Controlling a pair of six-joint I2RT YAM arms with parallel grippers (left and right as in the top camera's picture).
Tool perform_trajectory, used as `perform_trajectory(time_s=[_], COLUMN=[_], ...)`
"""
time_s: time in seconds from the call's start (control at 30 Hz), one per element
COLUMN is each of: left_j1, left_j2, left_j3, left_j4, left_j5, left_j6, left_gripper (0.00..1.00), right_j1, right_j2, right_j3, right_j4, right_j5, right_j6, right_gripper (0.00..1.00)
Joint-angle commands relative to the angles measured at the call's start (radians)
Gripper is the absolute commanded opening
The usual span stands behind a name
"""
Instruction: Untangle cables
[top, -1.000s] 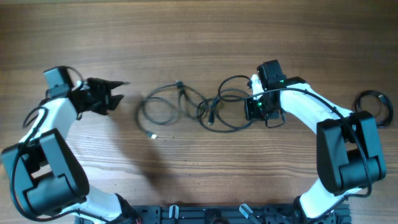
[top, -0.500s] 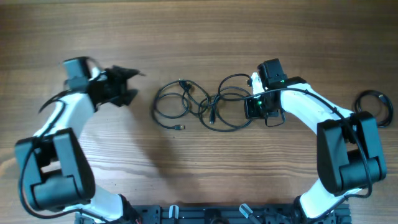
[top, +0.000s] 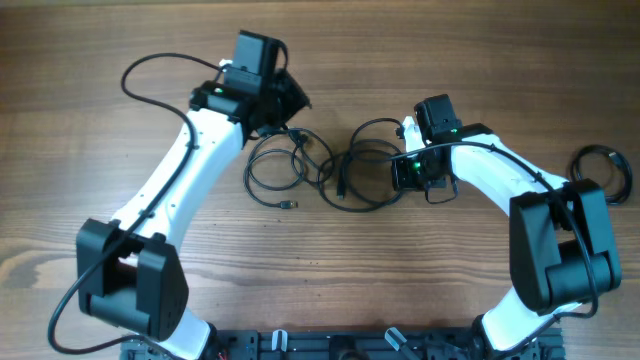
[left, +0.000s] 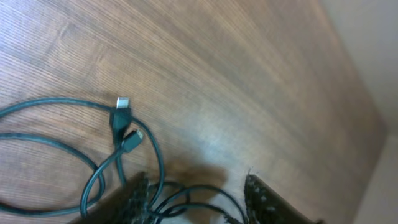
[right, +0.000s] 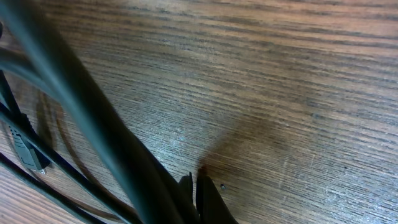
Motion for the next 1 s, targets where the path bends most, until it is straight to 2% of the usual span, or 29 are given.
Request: perform_trajectory(time_s=[0.0, 0.07, 0.27, 0.47, 0.6, 0.67, 0.73, 0.97], left_j1=[-0.066, -0.096, -0.17, -0.22, -0.223, -0.223, -0.223, -0.224], left_j2=[0.068, 0.106, 0.195, 0.272, 0.31, 0.316, 0.328, 0.383], left_j3=[-0.003, -0.003, -0.003, -0.003, -0.003, -0.003, -0.004, -0.004], left_j4=[-0.002, 0.005, 0.048, 0.064, 0.067, 0.074, 0.087, 0.087], left_j5=[-0.072, -0.109, -0.191, -0.245, -0.259, -0.259, -0.267, -0.266], left_j6=[-0.025, -0.074, -0.098, -0.1, -0.151, -0.151, -0.151, -0.151], left_gripper=[0.34, 0.31, 0.3, 0.37, 0.4, 0.38, 0.26, 0.26], right_j1=[-0.001, -0.001, -0.001, -0.001, -0.001, -0.001, -0.001, -0.001], right_j2=[0.006, 0.006, 0.006, 0.006, 0.006, 0.006, 0.006, 0.006], right_j3=[-0.008, -0.008, -0.008, -0.008, -0.008, -0.008, -0.008, -0.008], right_j4=[0.005, 0.005, 0.005, 0.005, 0.004, 0.005, 0.005, 0.005], right_j5=[-0.016, -0.016, -0.016, -0.016, -0.016, -0.016, -0.016, -0.016], right_j6=[-0.003, -0.004, -0.004, -0.004, -0.004, -0.004, -0.003, -0.003], right_gripper=[0.04, 0.04, 0.04, 0.04, 0.04, 0.04, 0.04, 0.04])
